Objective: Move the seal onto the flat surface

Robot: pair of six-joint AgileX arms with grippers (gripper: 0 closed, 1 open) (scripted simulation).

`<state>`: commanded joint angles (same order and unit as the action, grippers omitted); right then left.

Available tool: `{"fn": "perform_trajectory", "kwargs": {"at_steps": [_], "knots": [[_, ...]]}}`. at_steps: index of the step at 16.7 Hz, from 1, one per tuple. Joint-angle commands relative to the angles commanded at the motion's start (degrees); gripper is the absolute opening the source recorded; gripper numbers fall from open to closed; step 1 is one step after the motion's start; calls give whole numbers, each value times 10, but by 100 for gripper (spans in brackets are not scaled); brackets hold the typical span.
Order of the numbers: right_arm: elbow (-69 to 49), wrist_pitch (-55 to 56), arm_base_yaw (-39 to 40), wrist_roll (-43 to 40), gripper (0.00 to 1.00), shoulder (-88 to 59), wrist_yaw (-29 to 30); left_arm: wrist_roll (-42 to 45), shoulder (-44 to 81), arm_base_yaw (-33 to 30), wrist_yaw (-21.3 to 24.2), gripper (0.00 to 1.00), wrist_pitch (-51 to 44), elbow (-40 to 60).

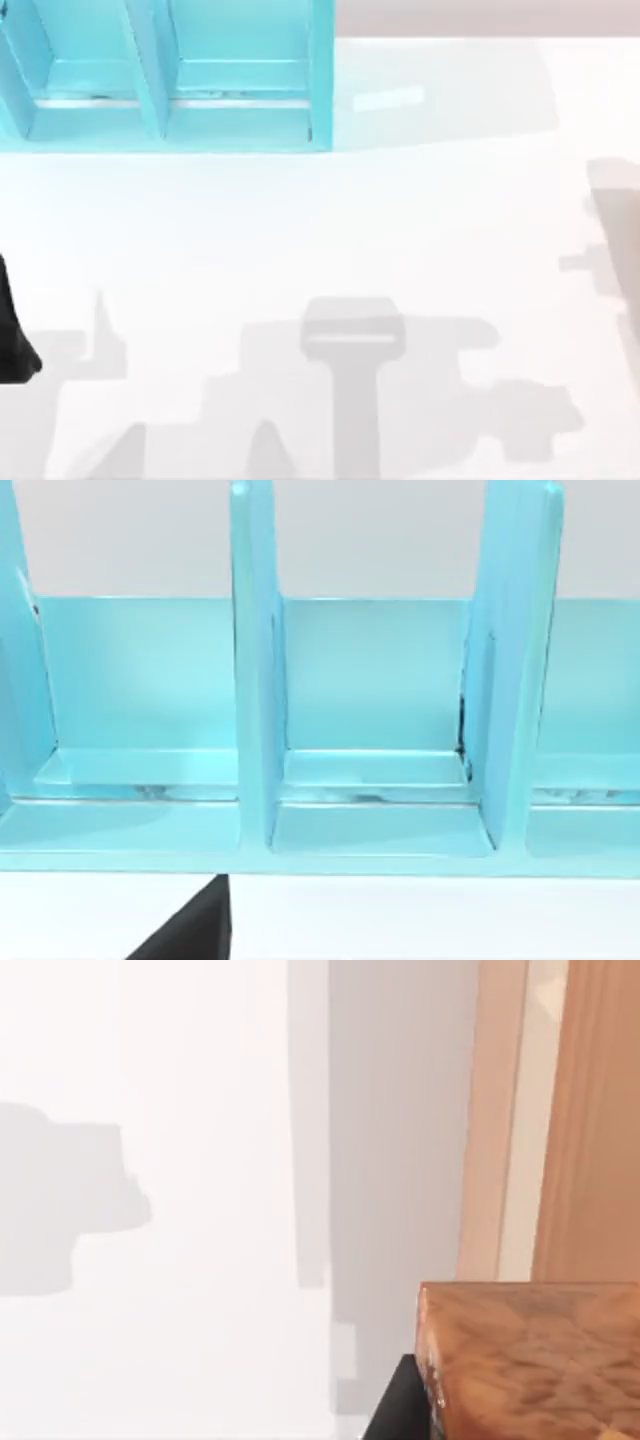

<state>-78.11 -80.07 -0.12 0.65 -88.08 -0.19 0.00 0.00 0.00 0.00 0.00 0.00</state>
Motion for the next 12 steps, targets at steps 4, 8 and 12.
{"fn": "perform_trajectory", "kwargs": {"at_steps": [4,8,12], "knots": [[2,0,-1,1,0,-2,-1,0,0,0,0,100,0,0],[-27,9,13,16,0,-40,0,0,0,0,0,100,0,0],[-105,34,52,57,0,-145,1,0,0,0,0,100,0,0]]}}
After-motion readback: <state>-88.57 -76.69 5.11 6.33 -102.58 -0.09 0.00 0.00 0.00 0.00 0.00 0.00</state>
